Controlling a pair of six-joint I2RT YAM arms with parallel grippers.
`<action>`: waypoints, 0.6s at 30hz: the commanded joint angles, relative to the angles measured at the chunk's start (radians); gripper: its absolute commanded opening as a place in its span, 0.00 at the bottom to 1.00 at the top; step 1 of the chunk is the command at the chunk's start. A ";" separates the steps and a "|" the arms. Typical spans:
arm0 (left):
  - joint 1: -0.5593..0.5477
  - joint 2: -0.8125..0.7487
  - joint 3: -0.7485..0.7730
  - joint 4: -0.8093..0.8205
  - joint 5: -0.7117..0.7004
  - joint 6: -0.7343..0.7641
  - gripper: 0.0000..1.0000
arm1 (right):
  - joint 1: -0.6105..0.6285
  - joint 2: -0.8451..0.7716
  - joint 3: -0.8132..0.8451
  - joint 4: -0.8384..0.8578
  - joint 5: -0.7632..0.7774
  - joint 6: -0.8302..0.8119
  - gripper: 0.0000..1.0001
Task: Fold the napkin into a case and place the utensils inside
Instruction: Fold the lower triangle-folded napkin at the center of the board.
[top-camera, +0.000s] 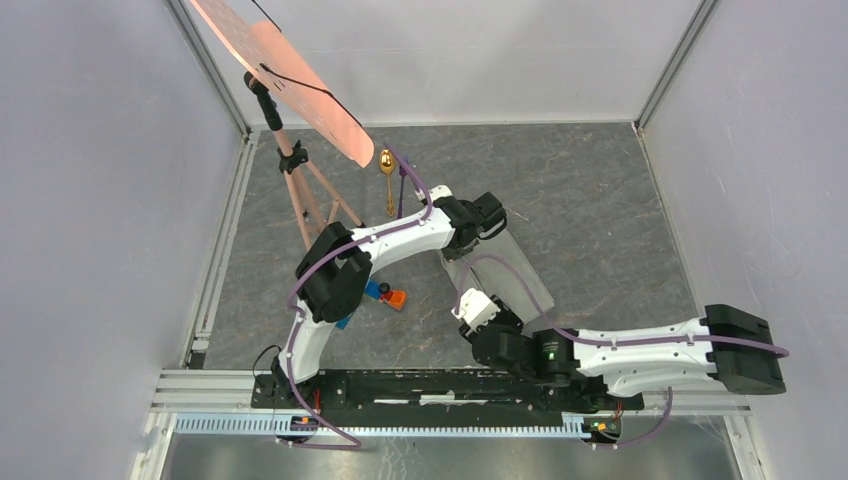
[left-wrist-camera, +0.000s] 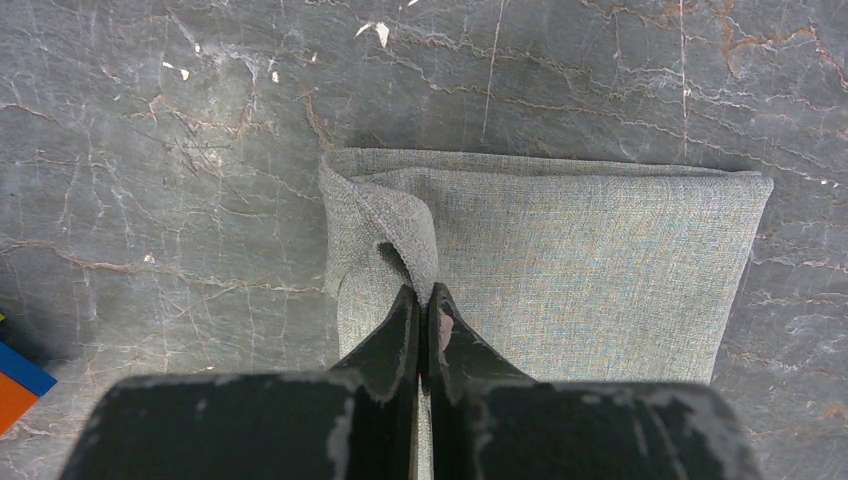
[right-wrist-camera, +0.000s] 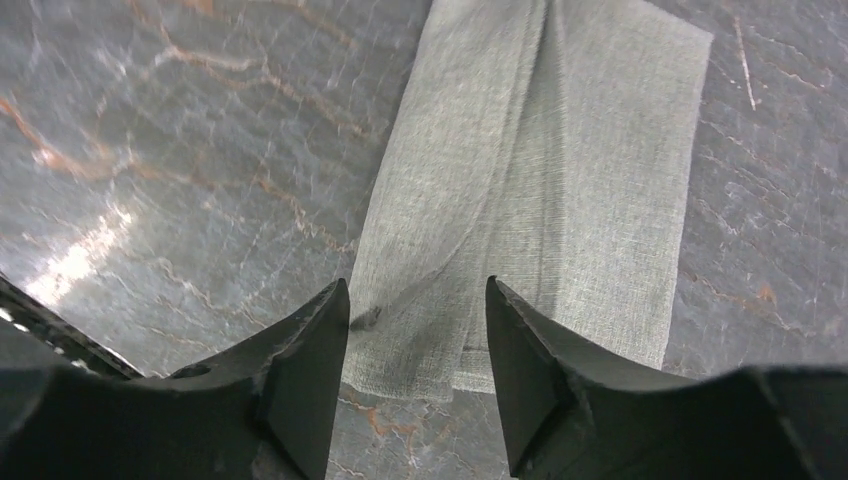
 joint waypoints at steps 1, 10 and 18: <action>0.006 0.011 0.029 -0.003 -0.028 0.003 0.02 | 0.002 -0.101 0.004 0.009 0.095 0.108 0.55; 0.005 0.040 0.064 0.010 -0.030 0.021 0.02 | -0.089 -0.159 -0.058 0.023 -0.002 0.138 0.02; 0.004 0.039 0.066 0.009 -0.036 0.020 0.02 | -0.121 -0.248 -0.062 0.150 -0.275 0.083 0.62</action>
